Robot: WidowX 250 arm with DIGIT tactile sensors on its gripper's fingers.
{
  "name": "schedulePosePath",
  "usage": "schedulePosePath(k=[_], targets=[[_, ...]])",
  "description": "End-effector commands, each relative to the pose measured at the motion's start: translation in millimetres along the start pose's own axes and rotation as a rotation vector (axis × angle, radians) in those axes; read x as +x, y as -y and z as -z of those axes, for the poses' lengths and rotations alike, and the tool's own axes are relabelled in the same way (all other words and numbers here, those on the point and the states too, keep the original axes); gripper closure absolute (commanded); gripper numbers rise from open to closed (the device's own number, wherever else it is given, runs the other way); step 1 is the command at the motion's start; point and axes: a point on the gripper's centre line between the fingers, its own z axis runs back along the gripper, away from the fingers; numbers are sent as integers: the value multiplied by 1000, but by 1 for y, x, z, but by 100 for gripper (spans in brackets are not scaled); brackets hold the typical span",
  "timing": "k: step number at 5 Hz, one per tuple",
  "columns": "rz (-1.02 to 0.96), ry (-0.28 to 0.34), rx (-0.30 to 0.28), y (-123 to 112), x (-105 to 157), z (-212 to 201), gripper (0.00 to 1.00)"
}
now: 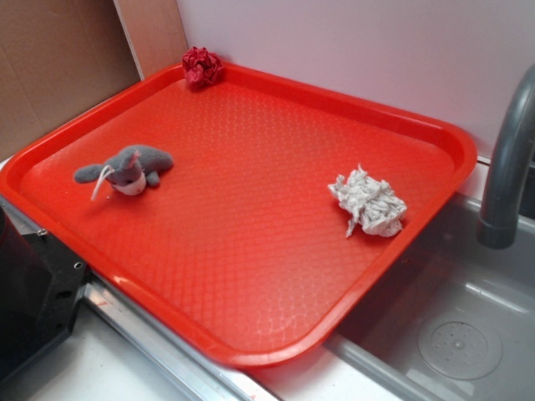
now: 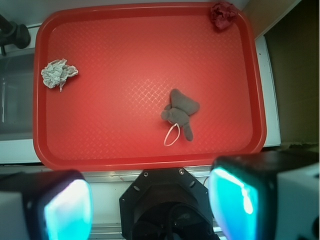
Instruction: Grab the white paper.
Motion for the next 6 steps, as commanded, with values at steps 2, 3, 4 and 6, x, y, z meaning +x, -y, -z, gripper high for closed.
schedulePosePath(k=[2,3,4,6], targets=[[266,20,122,43,42,57,0],[511,44,73,81,75,94,0],[745,83,-56,125,109,132,0],[1233,63,-170,150,150,179,0]])
